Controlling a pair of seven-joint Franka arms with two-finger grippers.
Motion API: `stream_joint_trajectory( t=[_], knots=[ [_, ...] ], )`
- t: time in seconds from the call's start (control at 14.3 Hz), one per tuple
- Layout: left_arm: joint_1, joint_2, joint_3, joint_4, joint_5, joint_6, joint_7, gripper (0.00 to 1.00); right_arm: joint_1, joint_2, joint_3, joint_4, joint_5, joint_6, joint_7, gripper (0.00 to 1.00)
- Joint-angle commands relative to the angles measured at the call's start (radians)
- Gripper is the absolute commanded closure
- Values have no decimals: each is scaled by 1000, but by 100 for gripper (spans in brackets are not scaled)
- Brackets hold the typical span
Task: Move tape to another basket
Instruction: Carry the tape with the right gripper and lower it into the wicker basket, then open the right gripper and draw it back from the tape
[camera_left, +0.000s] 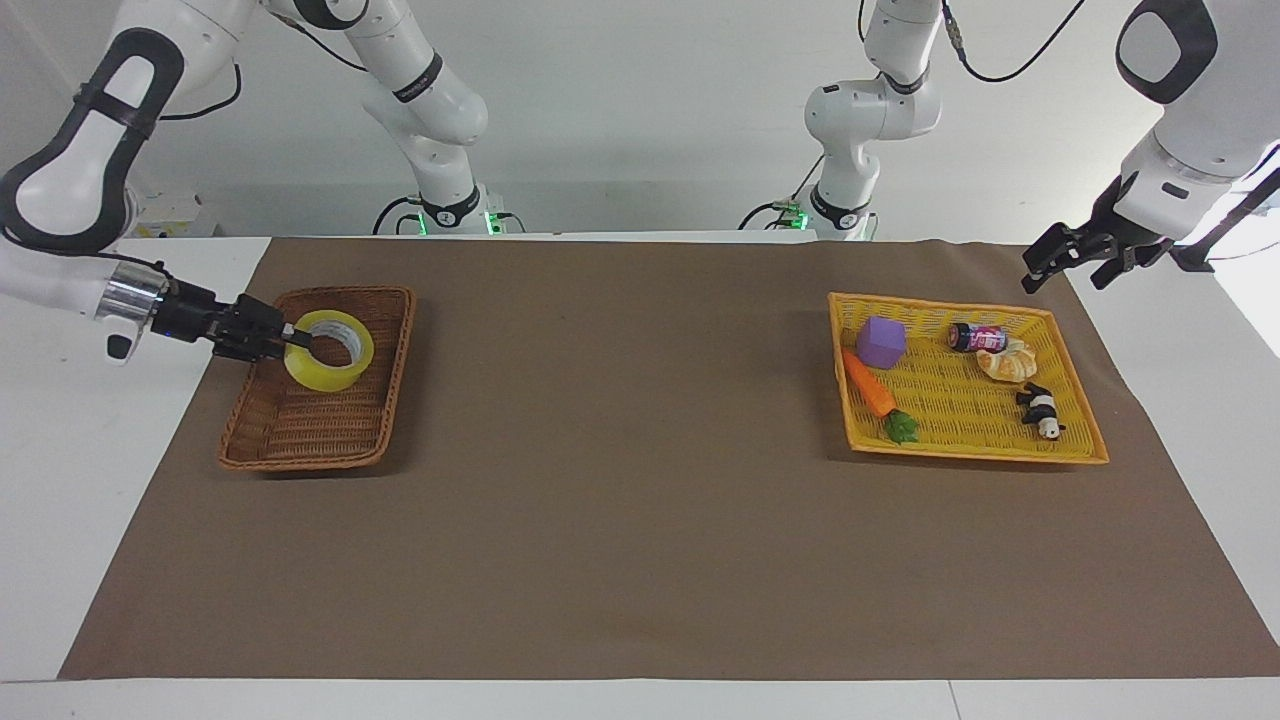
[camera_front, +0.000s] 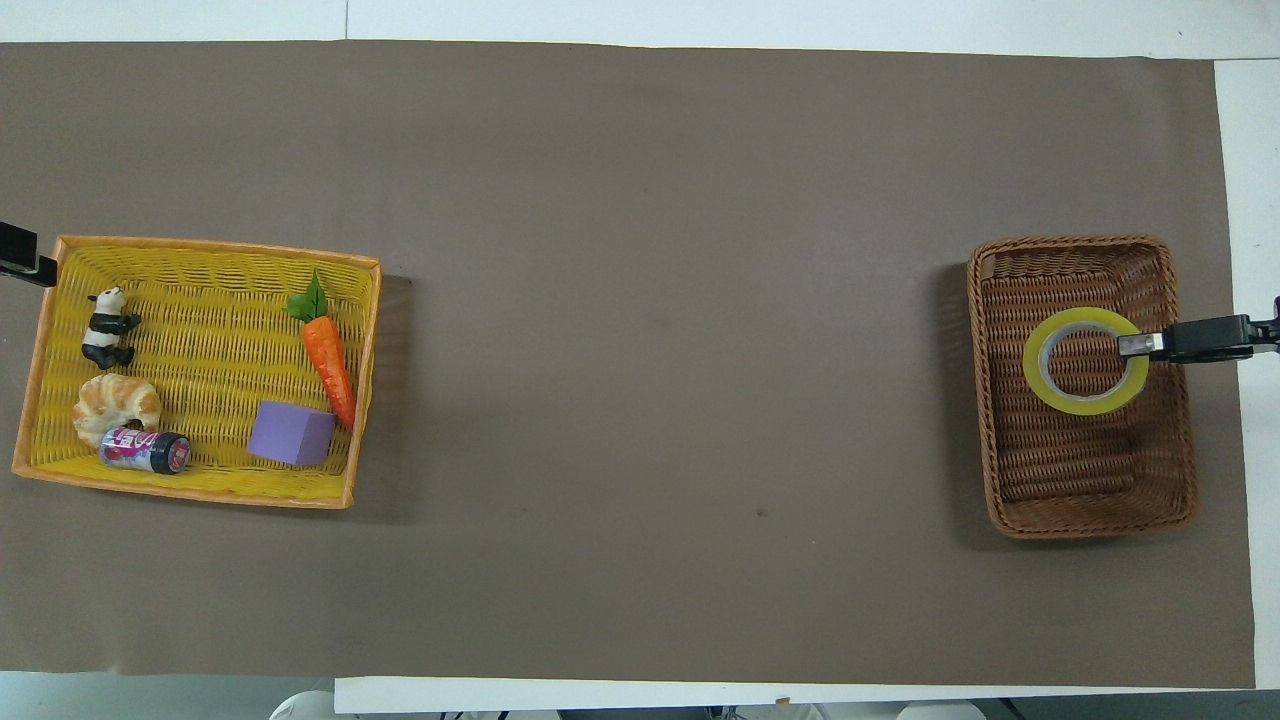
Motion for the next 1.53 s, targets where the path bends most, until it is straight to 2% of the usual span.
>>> stream_joint_trajectory(
  t=[0.0,0.35,0.42,0.49,0.56,0.63,0.77,0.91,1.19,1.47],
  knots=[
    [-36,51,8,74,36,-50,0,0,-16,-23,14,-92,-29,69,-105,100],
    [-36,51,10,75,33,-56,0,0,-16,-18,14,-121,-78,128,-159,100],
    [-35,51,11,77,33,-61,0,0,-13,-18,14,-121,-92,131,-157,90],
    [-36,51,13,77,34,-84,-1,0,-8,-17,14,-114,-115,132,-157,61],
    [-33,51,13,77,37,-97,-1,0,-4,-15,16,-106,-138,134,-159,11],
    [-33,48,13,71,43,-90,-1,0,-2,-18,16,-100,-145,146,-159,0],
    [-26,28,13,19,69,-82,-3,0,25,-24,16,-77,-184,152,-153,0],
    [-23,5,14,-15,68,-87,-1,0,70,-72,16,-46,-266,157,-136,0],
    [-36,-1,13,-21,68,-82,-1,0,191,-139,16,67,-463,151,-67,0],
    [-24,0,16,-21,68,-84,-4,0,285,-263,23,87,-526,119,160,0]
  ],
)
